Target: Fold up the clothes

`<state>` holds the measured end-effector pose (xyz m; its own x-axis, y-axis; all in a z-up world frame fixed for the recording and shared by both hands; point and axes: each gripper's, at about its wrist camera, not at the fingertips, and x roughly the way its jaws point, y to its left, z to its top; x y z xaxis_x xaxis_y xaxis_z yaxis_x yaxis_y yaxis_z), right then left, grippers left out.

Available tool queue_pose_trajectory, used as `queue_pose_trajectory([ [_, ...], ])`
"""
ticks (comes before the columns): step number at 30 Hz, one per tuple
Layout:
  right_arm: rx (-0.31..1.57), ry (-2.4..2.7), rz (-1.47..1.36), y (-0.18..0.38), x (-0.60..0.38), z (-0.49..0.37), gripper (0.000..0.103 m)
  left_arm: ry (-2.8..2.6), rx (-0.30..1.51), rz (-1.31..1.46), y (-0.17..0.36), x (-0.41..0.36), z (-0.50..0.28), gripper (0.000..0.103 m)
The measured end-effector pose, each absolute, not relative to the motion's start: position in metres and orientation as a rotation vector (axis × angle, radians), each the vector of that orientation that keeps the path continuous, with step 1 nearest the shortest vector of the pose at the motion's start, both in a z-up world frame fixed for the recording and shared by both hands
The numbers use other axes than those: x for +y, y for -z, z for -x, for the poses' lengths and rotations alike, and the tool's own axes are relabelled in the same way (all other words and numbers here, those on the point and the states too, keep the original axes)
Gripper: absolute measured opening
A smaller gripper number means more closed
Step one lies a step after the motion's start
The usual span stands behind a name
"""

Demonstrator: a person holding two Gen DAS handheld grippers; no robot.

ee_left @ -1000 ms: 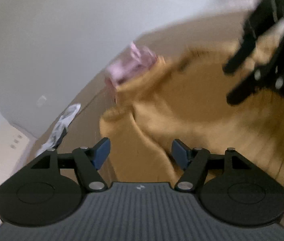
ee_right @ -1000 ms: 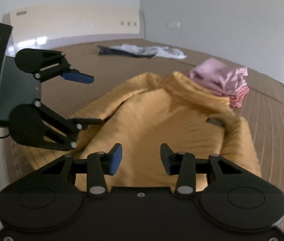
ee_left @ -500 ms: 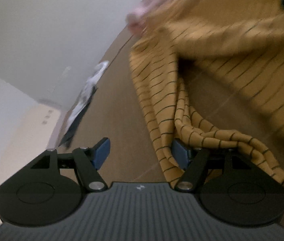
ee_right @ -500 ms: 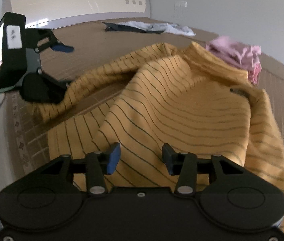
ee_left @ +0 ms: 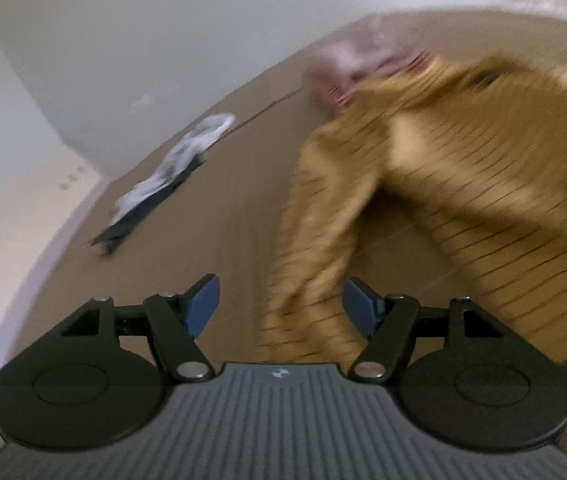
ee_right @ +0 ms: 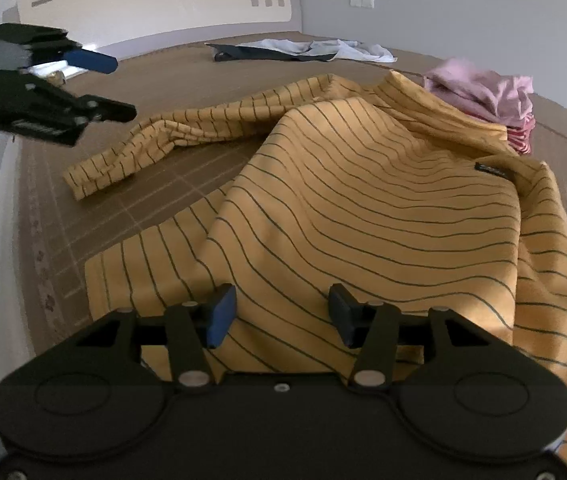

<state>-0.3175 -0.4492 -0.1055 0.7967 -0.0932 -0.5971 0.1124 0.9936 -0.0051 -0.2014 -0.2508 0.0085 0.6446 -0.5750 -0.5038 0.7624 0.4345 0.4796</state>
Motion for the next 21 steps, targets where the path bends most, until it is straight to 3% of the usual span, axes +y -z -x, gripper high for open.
queue_pose_trajectory([
  [10, 0.554, 0.061, -0.131, 0.092, -0.461, 0.351, 0.057, 1.065, 0.289, -0.730, 0.022, -0.298, 0.275, 0.076],
  [17, 0.488, 0.314, -0.180, 0.082, -0.501, 0.395, 0.059, 1.050, 0.302, -0.821, 0.061, -0.317, 0.287, 0.076],
  [21, 0.504, 0.375, -0.215, 0.089, -0.516, 0.400, 0.051, 1.051, 0.322, -0.807, 0.063, -0.311, 0.283, 0.076],
])
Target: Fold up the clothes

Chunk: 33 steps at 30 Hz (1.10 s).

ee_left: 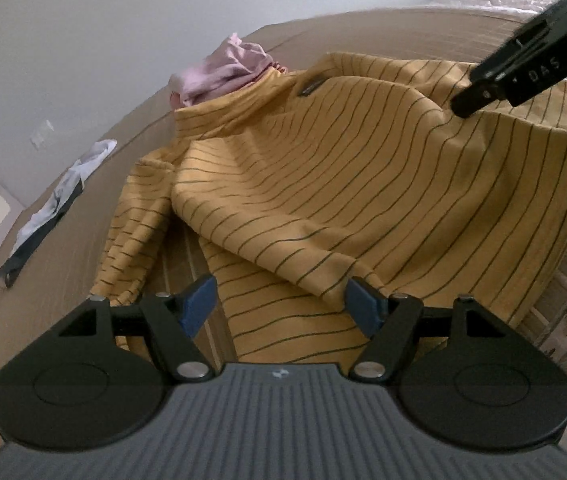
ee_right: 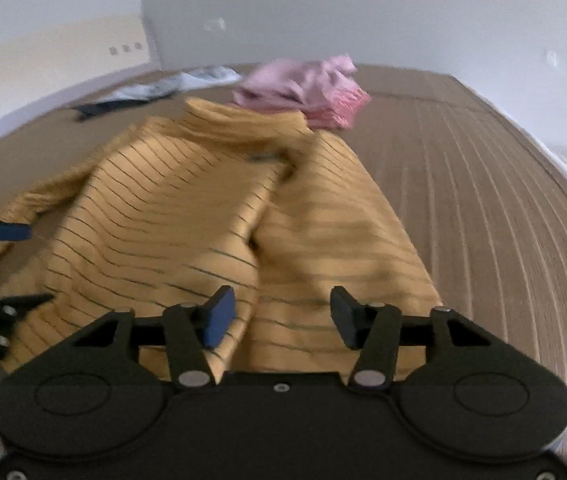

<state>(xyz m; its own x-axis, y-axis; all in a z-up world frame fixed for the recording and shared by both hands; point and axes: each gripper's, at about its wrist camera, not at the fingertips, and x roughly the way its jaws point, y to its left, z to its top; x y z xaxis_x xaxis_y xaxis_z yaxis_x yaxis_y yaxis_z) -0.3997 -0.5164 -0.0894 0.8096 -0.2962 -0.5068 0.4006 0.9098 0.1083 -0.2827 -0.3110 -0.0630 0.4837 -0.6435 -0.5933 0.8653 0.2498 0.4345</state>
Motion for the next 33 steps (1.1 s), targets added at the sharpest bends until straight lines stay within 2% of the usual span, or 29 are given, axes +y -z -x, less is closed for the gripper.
queue_pose_trajectory([
  [8, 0.536, 0.499, -0.285, 0.104, -0.548, 0.409, 0.047, 1.060, 0.358, -0.748, 0.064, -0.301, 0.274, 0.076],
  [14, 0.536, 0.554, -0.205, 0.107, -0.557, 0.409, 0.045, 1.059, 0.364, -0.736, 0.064, -0.300, 0.273, 0.076],
  [28, 0.599, 0.797, -0.108, 0.097, -0.650, 0.373, 0.046, 1.057, 0.345, -0.757, 0.064, -0.292, 0.278, 0.076],
  [33, 0.547, 0.778, -0.128, 0.093, -0.643, 0.378, 0.046, 1.059, 0.353, -0.756, 0.065, -0.292, 0.276, 0.076],
])
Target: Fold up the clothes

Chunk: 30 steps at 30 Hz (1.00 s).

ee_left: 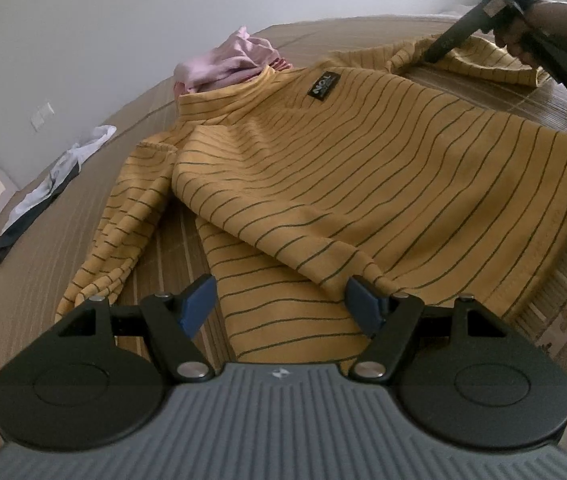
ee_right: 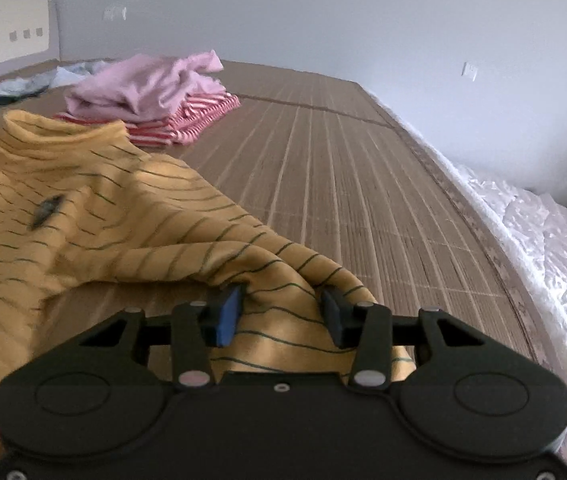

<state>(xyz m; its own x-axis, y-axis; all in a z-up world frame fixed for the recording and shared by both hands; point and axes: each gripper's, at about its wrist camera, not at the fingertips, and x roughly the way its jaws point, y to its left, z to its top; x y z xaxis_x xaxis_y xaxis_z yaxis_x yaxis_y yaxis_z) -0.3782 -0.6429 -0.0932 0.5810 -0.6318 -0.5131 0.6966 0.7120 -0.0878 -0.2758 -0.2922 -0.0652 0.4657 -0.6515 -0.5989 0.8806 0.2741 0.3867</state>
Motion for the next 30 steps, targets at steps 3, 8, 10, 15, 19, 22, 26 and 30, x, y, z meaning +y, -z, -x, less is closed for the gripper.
queue_pose_trajectory([
  [3, 0.499, 0.729, -0.166, 0.085, -0.624, 0.398, 0.050, 1.062, 0.359, -0.747, 0.066, -0.289, 0.274, 0.076],
  [8, 0.441, 0.806, -0.228, 0.086, -0.602, 0.439, 0.058, 1.059, 0.384, -0.721, 0.067, -0.290, 0.270, 0.076],
  [10, 0.455, 0.846, -0.274, 0.094, -0.605, 0.445, 0.061, 1.056, 0.377, -0.729, 0.068, -0.291, 0.271, 0.076],
  [15, 0.528, 0.850, -0.245, 0.108, -0.615, 0.438, 0.059, 1.051, 0.373, -0.736, 0.068, -0.291, 0.273, 0.076],
  [19, 0.541, 0.922, -0.215, 0.106, -0.640, 0.431, 0.057, 1.049, 0.374, -0.736, 0.068, -0.290, 0.273, 0.076],
  [22, 0.527, 0.974, -0.224, 0.104, -0.670, 0.427, 0.057, 1.051, 0.374, -0.738, 0.068, -0.287, 0.274, 0.076],
  [26, 0.508, 1.042, -0.236, 0.101, -0.711, 0.422, 0.058, 1.052, 0.377, -0.739, 0.067, -0.286, 0.273, 0.076],
  [30, 0.481, 1.074, -0.236, 0.100, -0.735, 0.423, 0.061, 1.052, 0.380, -0.738, 0.067, -0.285, 0.273, 0.076],
])
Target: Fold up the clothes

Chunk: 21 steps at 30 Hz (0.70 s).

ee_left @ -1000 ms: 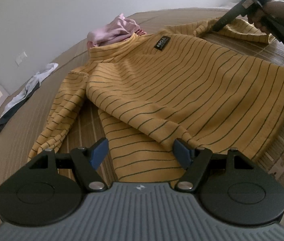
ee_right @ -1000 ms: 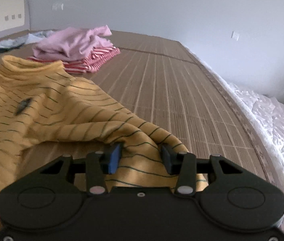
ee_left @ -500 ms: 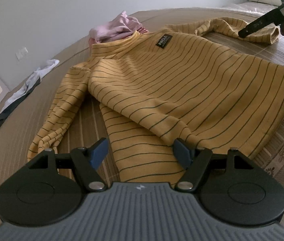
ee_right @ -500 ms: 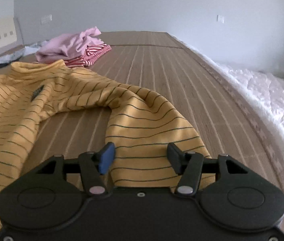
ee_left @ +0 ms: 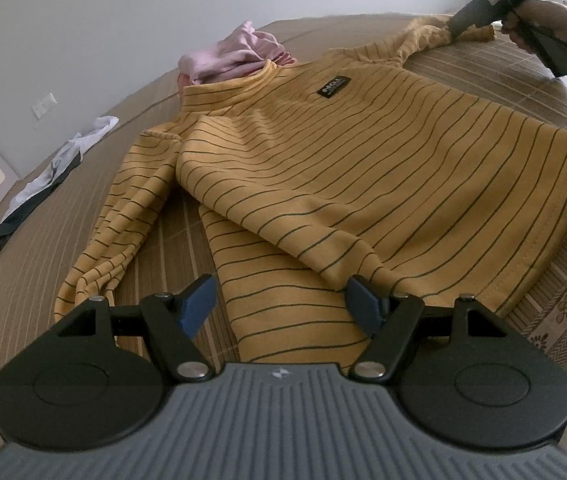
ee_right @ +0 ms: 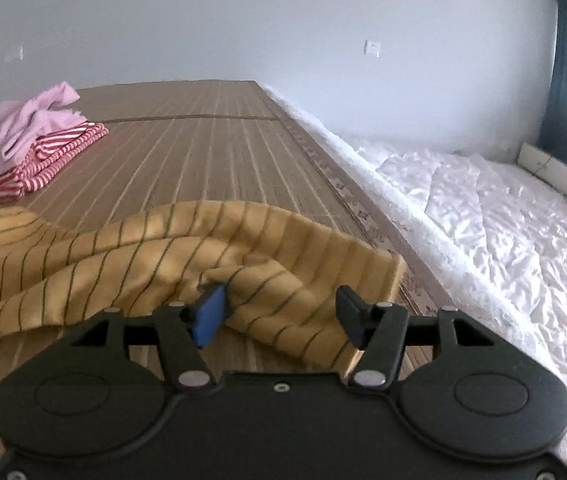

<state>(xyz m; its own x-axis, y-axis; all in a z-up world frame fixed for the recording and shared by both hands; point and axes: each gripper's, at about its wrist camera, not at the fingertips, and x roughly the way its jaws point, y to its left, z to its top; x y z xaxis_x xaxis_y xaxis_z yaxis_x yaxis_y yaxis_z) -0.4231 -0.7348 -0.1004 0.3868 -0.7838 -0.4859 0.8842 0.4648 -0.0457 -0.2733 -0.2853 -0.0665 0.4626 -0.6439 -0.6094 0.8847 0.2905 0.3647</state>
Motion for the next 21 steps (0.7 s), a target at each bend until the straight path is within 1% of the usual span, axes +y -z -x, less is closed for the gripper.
queue_pose_trajectory([
  [7, 0.415, 0.907, -0.295, 0.093, -0.675, 0.453, 0.063, 1.051, 0.388, -0.739, 0.066, -0.286, 0.273, 0.076],
  [10, 0.418, 0.782, -0.327, 0.093, -0.645, 0.456, 0.063, 1.046, 0.384, -0.745, 0.066, -0.286, 0.275, 0.076],
  [18, 0.390, 0.425, -0.328, 0.075, -0.563, 0.425, 0.066, 1.034, 0.380, -0.750, 0.066, -0.283, 0.279, 0.076],
  [21, 0.404, 0.267, -0.283, 0.071, -0.537, 0.406, 0.066, 1.034, 0.380, -0.750, 0.066, -0.282, 0.279, 0.076],
])
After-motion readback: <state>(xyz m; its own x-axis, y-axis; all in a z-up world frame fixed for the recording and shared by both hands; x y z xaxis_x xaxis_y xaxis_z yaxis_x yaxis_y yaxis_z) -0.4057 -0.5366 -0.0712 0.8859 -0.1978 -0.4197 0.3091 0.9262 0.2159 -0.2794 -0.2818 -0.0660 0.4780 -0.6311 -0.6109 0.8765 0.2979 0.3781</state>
